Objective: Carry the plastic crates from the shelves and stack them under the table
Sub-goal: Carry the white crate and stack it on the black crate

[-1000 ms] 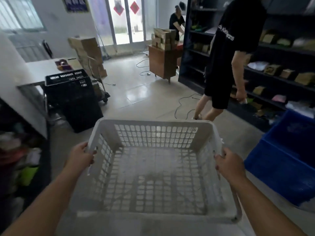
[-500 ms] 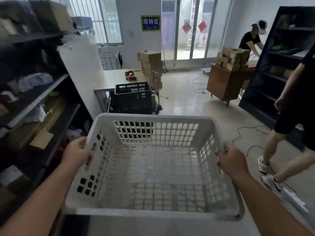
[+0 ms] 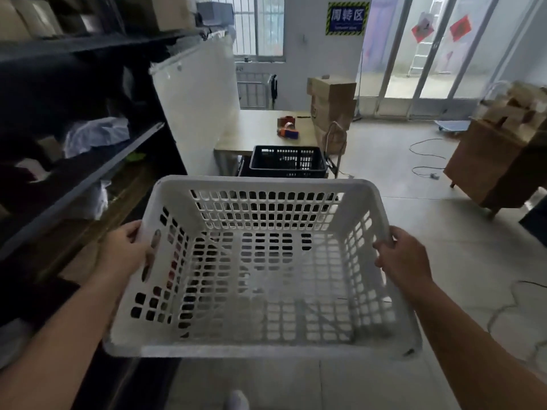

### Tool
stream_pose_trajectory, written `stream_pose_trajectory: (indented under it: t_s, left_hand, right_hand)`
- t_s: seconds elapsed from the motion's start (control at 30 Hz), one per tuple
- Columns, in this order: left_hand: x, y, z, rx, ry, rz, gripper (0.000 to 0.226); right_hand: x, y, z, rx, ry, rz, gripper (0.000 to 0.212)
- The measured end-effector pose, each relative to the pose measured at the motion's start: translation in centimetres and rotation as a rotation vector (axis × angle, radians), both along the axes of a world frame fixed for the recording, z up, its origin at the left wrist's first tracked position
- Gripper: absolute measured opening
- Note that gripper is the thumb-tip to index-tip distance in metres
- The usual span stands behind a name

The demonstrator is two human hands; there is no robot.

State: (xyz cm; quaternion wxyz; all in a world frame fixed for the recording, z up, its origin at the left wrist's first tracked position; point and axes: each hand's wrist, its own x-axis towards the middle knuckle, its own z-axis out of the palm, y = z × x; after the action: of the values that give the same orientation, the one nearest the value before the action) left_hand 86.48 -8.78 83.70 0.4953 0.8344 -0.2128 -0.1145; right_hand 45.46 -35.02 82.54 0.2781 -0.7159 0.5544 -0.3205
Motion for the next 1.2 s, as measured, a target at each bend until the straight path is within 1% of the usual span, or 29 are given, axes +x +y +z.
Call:
stream_pose_trajectory:
  t_s: [0.1, 0.2, 0.3, 0.47, 0.57, 0.67, 0.8, 0.97, 1.1, 1.2]
  left_hand:
    - [5.6, -7.1, -0.6, -0.015, 0.027, -0.001, 0.067]
    - [11.2, -14.3, -0.8, -0.029, 0.057, -0.059, 0.066]
    - [16.3, -21.2, 0.4, -0.065, 0.070, -0.118, 0.068]
    - [22.5, -32.2, 2.7, -0.115, 0.072, -0.174, 0.059]
    - [26.1, -39.0, 3.3, -0.119, 0.080, -0.194, 0.061]
    - [29.3, -46.0, 3.1, -0.106, 0.094, -0.186, 0.064]
    - [32.9, -54.4, 2.6, -0.119, 0.057, -0.183, 0.063]
    - [38.4, -65.4, 2.0, -0.117, 0.076, -0.134, 0.072]
    - [42.1, -72.5, 1.4, -0.120, 0.094, -0.098, 0.065]
    - [44.7, -77.1, 0.6, -0.095, 0.085, -0.130, 0.057]
  right_hand:
    - [5.5, -6.1, 0.1, -0.009, 0.025, -0.005, 0.012]
    - [10.3, -11.6, 0.6, -0.018, 0.036, -0.039, 0.012]
    - [14.2, -16.9, 2.2, -0.027, 0.058, -0.087, 0.010]
    - [19.1, -26.0, 4.7, -0.024, 0.082, -0.139, 0.010]
    - [22.0, -32.4, 5.4, -0.040, 0.091, -0.145, 0.009]
    - [25.0, -39.3, 5.4, -0.050, 0.085, -0.136, 0.007]
    - [28.7, -49.1, 4.9, -0.060, 0.084, -0.123, 0.008]
    - [34.3, -61.7, 5.0, -0.030, 0.087, -0.076, 0.009]
    - [38.5, -69.9, 5.3, -0.012, 0.112, -0.042, 0.009]
    - [41.4, -75.4, 4.7, -0.031, 0.153, -0.021, 0.009]
